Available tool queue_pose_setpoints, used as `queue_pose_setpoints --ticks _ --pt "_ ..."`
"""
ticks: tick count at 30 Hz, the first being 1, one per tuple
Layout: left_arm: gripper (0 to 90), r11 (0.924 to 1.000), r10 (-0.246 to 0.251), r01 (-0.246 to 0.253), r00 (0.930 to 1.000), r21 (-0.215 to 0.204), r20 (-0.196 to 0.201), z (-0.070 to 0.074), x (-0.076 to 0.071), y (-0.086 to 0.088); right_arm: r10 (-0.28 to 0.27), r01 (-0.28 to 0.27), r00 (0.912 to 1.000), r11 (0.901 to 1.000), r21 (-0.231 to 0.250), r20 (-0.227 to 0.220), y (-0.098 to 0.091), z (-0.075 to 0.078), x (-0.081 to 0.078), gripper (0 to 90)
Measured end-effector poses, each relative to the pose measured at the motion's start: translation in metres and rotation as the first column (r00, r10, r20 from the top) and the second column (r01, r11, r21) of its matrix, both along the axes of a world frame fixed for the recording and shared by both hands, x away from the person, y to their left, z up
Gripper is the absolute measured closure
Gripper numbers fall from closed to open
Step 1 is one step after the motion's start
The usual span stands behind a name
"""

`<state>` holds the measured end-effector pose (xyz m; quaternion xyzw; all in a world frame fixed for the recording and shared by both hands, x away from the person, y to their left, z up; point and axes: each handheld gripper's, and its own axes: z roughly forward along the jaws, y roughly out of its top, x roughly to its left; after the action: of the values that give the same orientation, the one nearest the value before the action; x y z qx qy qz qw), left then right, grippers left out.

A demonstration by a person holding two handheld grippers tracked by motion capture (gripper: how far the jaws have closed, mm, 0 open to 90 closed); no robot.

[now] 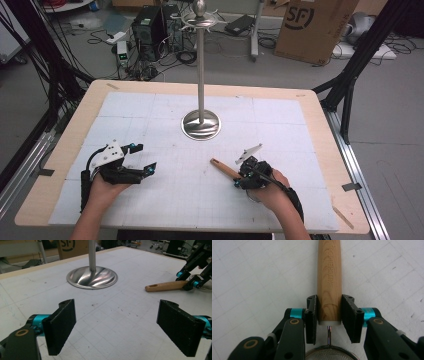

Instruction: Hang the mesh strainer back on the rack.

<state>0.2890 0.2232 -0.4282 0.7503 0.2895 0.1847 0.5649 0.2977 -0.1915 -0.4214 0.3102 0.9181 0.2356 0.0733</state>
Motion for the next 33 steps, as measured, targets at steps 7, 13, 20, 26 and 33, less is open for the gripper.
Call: queue_pose_setpoints --ticks 7,13,20,26,33 --pt "16.3 1.0000 -0.001 0.001 1.0000 0.003 0.001 -0.0001 0.0001 -0.0003 0.007 -0.007 1.0000 0.9999 -0.007 0.004 0.0005 0.0002 -0.0008 67.8" --pt "16.4 1.0000 0.002 -0.002 1.0000 0.002 0.000 -0.0001 0.0000 0.0000 0.012 -0.012 0.9998 0.9999 -0.010 0.017 0.0010 0.0002 -0.0019 68.0" --pt "16.4 1.0000 0.005 -0.005 1.0000 0.004 0.000 0.0001 0.0002 0.0013 0.019 -0.019 0.9989 0.9998 0.003 0.042 -0.0004 0.0008 -0.0024 68.0" --pt "16.4 1.0000 0.004 -0.004 1.0000 0.003 0.001 0.0002 0.0002 0.0013 0.025 -0.027 0.9979 0.9992 0.030 0.060 -0.0008 0.0037 -0.0038 68.0" --pt "16.4 1.0000 0.004 -0.004 1.0000 0.003 0.001 0.0005 0.0000 0.0014 0.023 -0.028 0.9964 0.9975 0.065 0.082 -0.0032 0.0072 -0.0054 68.0"
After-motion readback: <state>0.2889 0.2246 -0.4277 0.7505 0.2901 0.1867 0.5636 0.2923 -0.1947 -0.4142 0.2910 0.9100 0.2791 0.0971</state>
